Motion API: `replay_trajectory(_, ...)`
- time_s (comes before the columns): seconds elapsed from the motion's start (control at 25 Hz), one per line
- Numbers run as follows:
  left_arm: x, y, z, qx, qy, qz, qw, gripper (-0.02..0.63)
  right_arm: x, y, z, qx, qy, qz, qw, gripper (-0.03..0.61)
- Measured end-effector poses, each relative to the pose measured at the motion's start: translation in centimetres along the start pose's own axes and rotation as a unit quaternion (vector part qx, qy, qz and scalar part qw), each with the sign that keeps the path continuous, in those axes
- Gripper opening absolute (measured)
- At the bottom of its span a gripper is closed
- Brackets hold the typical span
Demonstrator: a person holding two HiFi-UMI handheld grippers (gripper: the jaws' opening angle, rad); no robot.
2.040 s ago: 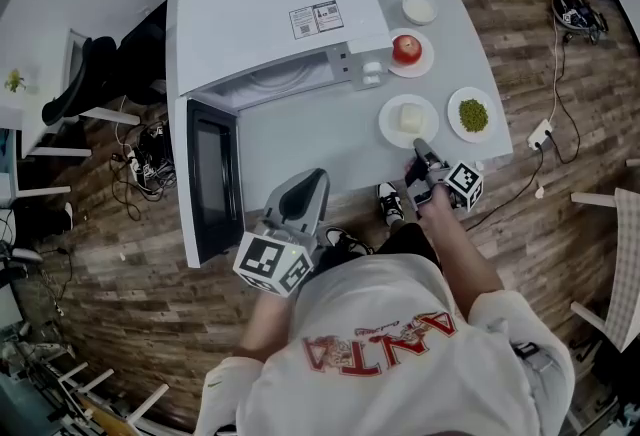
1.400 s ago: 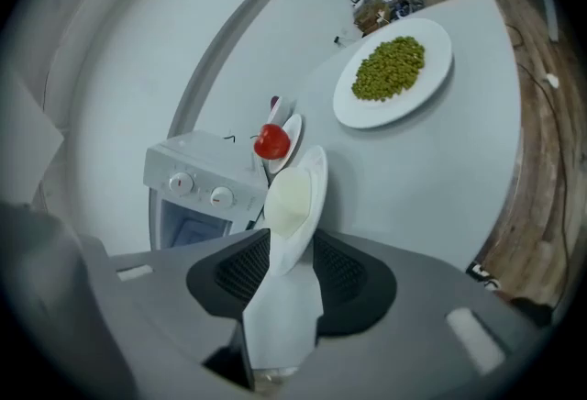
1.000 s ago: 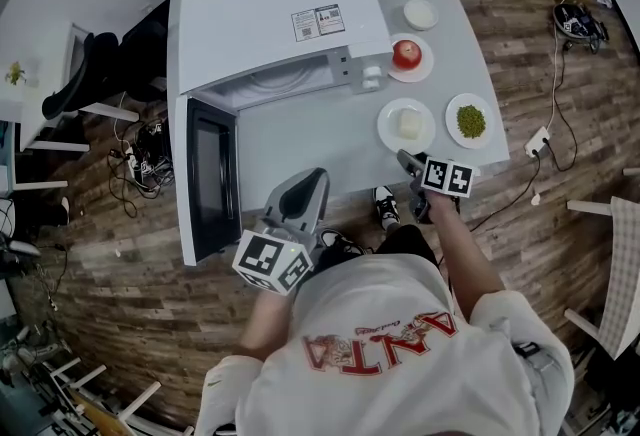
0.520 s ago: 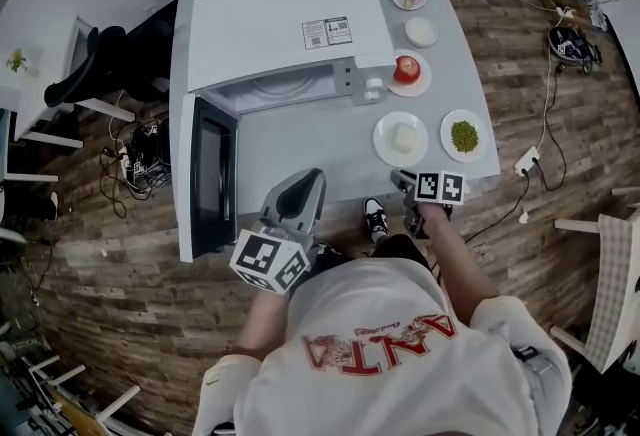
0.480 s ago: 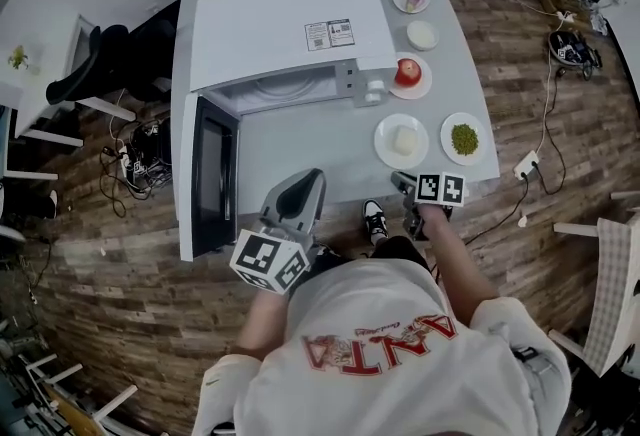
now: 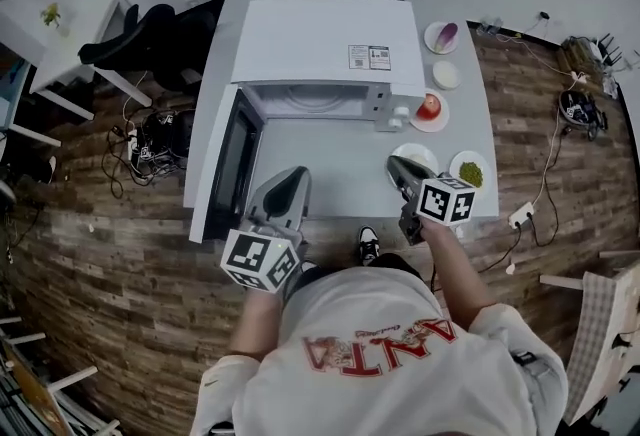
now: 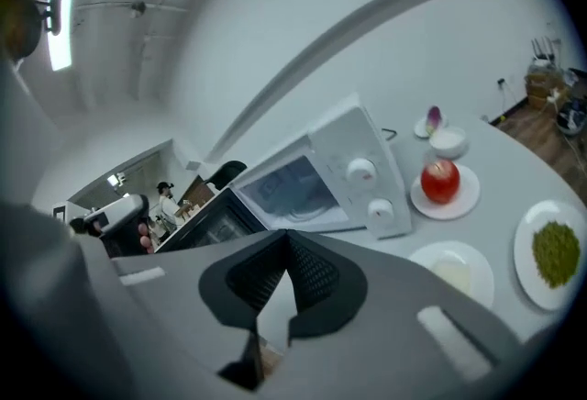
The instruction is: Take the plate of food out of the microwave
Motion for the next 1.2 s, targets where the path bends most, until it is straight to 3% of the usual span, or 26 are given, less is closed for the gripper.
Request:
replay_trajectory(0.24,1.3,-1.2,2.7,-0.011,-0.064,0.001,0.9979,0.014,6.8,-5.3,2.0,-0.077,-0.023,0.14,0.987,0.002)
replay_trajectory(0.44,1.0,-2.3,4.5,-0.032,-0.089,-0.01,0.9955,0.014,10.3,-7.3,4.2,-0.119,-0.04,0.203,0.971,0.002)
replay_trajectory(0.76,0.2,-3.0,5.5,-0.045,-0.09,-0.024,0.9946,0.014,11.8,-7.8,5.0,-0.119,-0.068,0.222,0.965,0.002)
replay_trajectory(1.2,-0.4,-3.0,5.1,-0.046,-0.083,-0.034,0.995,0.014,11.4,-6.9,5.9,-0.116,-0.065,0.224,0.965,0.002)
Point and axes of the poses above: the fingertips, and each gripper's own axes: z backward along the fingers, x to its left, y out of its underside, the point moved 10 cm from there along z, backward along the fingers, and after that the axes turned 15 degrees about x, right-handed, at the moved point
